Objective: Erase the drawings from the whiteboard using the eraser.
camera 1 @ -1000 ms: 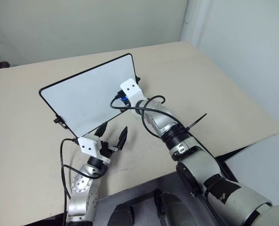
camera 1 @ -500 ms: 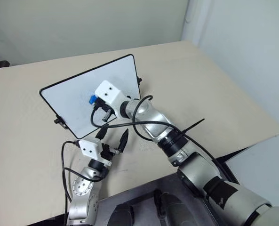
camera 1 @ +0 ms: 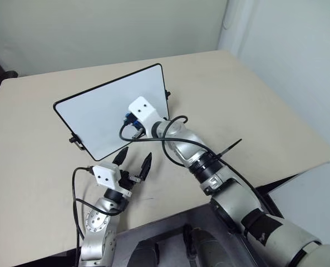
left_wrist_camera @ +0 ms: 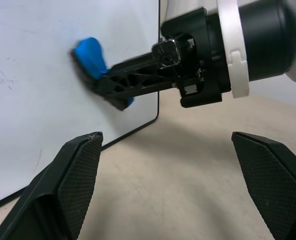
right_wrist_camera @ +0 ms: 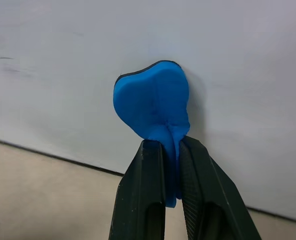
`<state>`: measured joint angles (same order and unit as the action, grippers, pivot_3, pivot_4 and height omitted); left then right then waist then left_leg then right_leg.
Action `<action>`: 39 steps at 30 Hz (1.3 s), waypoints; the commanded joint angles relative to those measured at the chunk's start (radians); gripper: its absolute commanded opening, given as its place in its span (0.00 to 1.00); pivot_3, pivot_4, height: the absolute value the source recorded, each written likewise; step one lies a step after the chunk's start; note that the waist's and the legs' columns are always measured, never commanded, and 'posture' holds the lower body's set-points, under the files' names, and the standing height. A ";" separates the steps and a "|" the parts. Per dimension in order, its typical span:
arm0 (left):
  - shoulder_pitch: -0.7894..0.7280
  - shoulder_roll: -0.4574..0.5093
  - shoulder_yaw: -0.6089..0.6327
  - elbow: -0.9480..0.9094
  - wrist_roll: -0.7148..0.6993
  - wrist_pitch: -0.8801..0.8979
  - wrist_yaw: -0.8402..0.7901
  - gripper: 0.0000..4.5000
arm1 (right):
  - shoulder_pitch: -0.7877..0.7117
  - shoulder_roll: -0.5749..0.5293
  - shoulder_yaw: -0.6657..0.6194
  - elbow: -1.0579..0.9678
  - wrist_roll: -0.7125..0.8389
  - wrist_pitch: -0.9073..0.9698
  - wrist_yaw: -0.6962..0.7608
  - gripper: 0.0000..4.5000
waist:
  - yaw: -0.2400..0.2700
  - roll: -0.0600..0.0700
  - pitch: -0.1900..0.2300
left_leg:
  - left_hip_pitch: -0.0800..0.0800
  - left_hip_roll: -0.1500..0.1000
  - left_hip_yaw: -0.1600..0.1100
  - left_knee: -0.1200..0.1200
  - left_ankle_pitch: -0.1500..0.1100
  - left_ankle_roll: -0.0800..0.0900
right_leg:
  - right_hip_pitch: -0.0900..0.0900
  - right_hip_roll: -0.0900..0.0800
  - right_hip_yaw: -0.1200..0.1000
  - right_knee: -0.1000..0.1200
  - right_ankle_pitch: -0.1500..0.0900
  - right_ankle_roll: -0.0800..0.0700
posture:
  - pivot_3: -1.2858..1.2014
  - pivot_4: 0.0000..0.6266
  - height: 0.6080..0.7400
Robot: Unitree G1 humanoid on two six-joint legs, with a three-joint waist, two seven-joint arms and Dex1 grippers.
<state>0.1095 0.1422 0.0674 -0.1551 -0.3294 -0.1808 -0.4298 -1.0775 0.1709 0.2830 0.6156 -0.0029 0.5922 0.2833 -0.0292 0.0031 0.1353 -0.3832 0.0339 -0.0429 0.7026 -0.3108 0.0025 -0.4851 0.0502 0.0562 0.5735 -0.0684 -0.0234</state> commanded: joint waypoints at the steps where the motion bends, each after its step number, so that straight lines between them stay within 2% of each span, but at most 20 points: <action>1: -0.004 0.009 0.007 -0.039 -0.012 -0.001 -0.004 1.00 | -0.002 0.039 -0.054 -0.005 0.011 -0.002 -0.052 0.05 | 0.000 0.000 0.000 | 0.000 0.000 0.000 0.000 0.000 0.000 | 0.000 0.000 0.000 0.000 0.000 0.000 | 0.52 0.24 1.00; 8: -0.015 0.013 0.010 -0.029 -0.014 0.002 -0.009 1.00 | 0.041 -0.026 -0.100 0.001 0.002 0.004 -0.090 0.05 | 0.001 0.000 0.000 | 0.000 0.000 0.000 0.000 0.000 -0.001 | 0.000 0.000 0.000 -0.001 0.000 0.001 | 0.52 0.24 1.00; 15: -0.022 0.015 0.013 -0.021 -0.014 0.001 -0.007 1.00 | 0.131 -0.094 -0.160 -0.194 0.044 0.090 -0.062 0.05 | 0.004 0.000 0.000 | 0.000 0.000 0.000 0.000 -0.002 -0.003 | 0.000 0.000 0.000 -0.001 -0.001 0.001 | 0.52 0.24 1.00; 19: -0.024 0.015 0.009 -0.018 -0.012 -0.001 -0.010 1.00 | 0.229 -0.141 -0.138 -0.435 0.074 0.214 -0.004 0.05 | 0.003 0.000 0.000 | 0.000 0.000 0.001 -0.001 -0.005 -0.004 | 0.000 0.000 0.000 -0.001 0.000 -0.002 | 0.52 0.24 1.00; 24: -0.021 0.010 -0.001 -0.020 -0.004 -0.003 -0.008 1.00 | 0.312 -0.281 -0.104 -0.691 0.125 0.494 0.089 0.05 | 0.007 0.000 0.000 | 0.000 0.000 0.002 0.002 -0.007 -0.003 | 0.001 0.000 0.000 -0.001 -0.003 -0.001 | 0.52 0.24 1.00; 26: -0.020 0.008 -0.005 -0.020 -0.002 -0.003 -0.007 1.00 | 0.338 -0.372 -0.109 -0.784 0.174 0.649 0.139 0.05 | 0.010 0.000 0.000 | 0.000 -0.001 0.002 0.004 -0.007 -0.002 | 0.003 -0.001 0.000 -0.001 -0.003 0.000 | 0.52 0.24 1.00; 29: -0.021 0.003 -0.009 -0.016 0.001 -0.004 -0.007 1.00 | 0.364 -0.452 -0.114 -0.860 0.203 0.781 0.146 0.05 | 0.012 0.000 0.000 | 0.001 -0.002 0.003 0.008 -0.009 0.001 | 0.007 -0.001 0.000 -0.002 -0.005 0.003 | 0.52 0.24 1.00; 31: -0.025 0.001 -0.010 -0.010 0.002 -0.004 -0.008 1.00 | 0.376 -0.470 -0.127 -0.891 0.221 0.821 0.144 0.05 | 0.011 0.000 0.000 | 0.002 -0.002 0.003 0.010 -0.009 0.001 | 0.008 -0.001 0.001 -0.002 -0.009 0.011 | 0.52 0.24 1.00; 34: -0.034 -0.001 -0.012 0.002 0.000 -0.003 -0.014 1.00 | 0.395 -0.479 -0.136 -0.916 0.238 0.848 0.137 0.05 | 0.009 0.000 0.000 | 0.003 -0.002 0.003 0.011 -0.009 0.001 | 0.008 -0.001 0.001 -0.001 -0.009 0.013 | 0.52 0.24 1.00; 39: -0.056 -0.001 -0.015 0.025 -0.003 -0.002 -0.024 1.00 | 0.421 -0.477 -0.134 -0.889 0.229 0.831 0.105 0.38 | 0.011 0.000 0.000 | 0.007 -0.002 0.002 0.011 -0.010 0.002 | 0.014 -0.001 0.001 0.000 -0.008 0.013 | 0.52 0.24 1.00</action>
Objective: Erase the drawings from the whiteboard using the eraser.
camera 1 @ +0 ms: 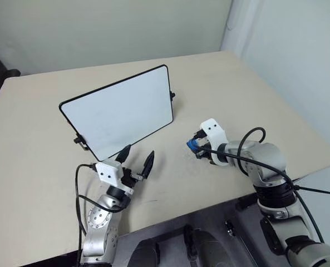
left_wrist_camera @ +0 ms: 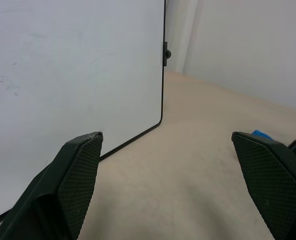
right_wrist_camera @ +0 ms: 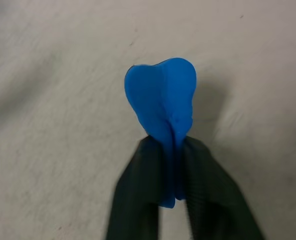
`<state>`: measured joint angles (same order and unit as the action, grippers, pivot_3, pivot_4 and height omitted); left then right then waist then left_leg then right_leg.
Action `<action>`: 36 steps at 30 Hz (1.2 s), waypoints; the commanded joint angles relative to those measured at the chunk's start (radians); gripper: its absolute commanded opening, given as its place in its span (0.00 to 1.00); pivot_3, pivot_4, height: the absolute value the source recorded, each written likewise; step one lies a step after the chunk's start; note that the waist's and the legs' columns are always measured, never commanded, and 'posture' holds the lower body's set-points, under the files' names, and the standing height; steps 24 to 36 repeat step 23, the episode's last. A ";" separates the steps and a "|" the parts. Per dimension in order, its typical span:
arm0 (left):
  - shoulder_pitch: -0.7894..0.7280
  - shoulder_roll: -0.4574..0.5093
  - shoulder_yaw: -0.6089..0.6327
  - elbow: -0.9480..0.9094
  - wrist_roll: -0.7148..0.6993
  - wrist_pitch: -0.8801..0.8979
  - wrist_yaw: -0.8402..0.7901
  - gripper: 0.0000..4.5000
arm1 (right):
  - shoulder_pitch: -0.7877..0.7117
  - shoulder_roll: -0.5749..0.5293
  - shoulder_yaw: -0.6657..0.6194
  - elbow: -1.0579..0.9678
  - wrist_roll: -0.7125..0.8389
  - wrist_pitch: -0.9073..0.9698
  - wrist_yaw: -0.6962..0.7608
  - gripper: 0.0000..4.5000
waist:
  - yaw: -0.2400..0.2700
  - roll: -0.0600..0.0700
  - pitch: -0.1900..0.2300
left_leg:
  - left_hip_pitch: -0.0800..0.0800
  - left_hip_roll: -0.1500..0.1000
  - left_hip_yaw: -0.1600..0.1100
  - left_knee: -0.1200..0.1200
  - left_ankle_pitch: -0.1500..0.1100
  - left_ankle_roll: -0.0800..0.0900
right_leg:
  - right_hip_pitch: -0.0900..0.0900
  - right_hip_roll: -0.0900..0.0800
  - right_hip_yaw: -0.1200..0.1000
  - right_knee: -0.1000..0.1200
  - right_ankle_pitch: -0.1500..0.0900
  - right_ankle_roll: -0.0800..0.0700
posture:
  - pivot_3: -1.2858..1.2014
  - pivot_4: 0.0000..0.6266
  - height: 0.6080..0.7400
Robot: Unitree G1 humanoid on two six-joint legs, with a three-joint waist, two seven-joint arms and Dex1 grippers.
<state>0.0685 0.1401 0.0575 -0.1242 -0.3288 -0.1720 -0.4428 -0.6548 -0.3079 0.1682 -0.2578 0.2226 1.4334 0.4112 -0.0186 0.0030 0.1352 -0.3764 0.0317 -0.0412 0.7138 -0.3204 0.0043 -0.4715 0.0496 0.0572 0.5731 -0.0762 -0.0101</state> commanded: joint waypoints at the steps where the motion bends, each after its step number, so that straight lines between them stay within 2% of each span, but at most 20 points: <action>1: -0.019 0.001 -0.005 -0.003 -0.003 -0.011 -0.012 1.00 | 0.001 0.001 -0.021 -0.007 -0.005 -0.022 -0.034 0.46 | 0.000 0.000 0.000 | 0.001 0.000 0.000 0.000 0.000 0.000 | 0.001 0.000 0.000 0.000 0.000 0.000 | 0.52 0.24 1.00; 4: -0.027 -0.002 -0.005 0.005 -0.002 -0.010 -0.014 1.00 | 0.010 0.000 -0.037 0.007 -0.015 -0.078 -0.053 0.70 | 0.000 0.000 0.000 | 0.003 -0.001 0.000 0.001 0.000 0.000 | 0.003 0.000 0.001 -0.001 0.000 0.000 | 0.52 0.24 1.00; 6: -0.030 -0.004 -0.005 0.007 -0.004 -0.009 -0.015 1.00 | 0.037 -0.002 -0.066 0.007 -0.026 -0.265 -0.051 0.86 | 0.001 0.000 0.000 | 0.003 -0.001 -0.001 0.001 0.000 0.000 | 0.003 0.000 0.001 -0.001 0.000 0.000 | 0.52 0.24 1.00; 10: -0.030 -0.007 -0.004 0.006 -0.006 -0.010 -0.015 1.00 | 0.071 0.032 -0.174 0.009 0.050 -0.480 0.001 0.86 | 0.004 0.001 0.000 | 0.002 -0.001 -0.002 0.000 -0.001 0.001 | 0.003 0.000 0.001 -0.002 -0.001 0.001 | 0.52 0.24 1.00; 14: -0.030 -0.003 -0.001 -0.003 -0.015 -0.001 -0.020 1.00 | 0.088 0.094 -0.265 -0.036 0.176 -0.556 0.059 0.86 | 0.005 0.000 0.000 | 0.002 -0.001 -0.002 0.000 -0.002 0.002 | 0.004 0.000 0.001 -0.004 -0.001 0.002 | 0.52 0.24 1.00; 23: -0.038 0.000 -0.001 0.008 -0.022 0.000 -0.035 1.00 | 0.164 0.123 -0.206 -0.096 0.247 -0.644 0.102 0.86 | 0.005 0.001 0.000 | 0.002 -0.001 -0.002 0.000 -0.003 0.004 | 0.006 0.000 0.001 -0.009 -0.001 0.003 | 0.52 0.24 1.00; 36: -0.038 0.000 -0.001 0.008 -0.022 0.000 -0.035 1.00 | 0.164 0.123 -0.206 -0.096 0.247 -0.644 0.102 0.86 | 0.005 0.001 0.000 | 0.002 -0.001 -0.002 0.000 -0.003 0.004 | 0.006 0.000 0.001 -0.009 -0.001 0.003 | 0.52 0.24 1.00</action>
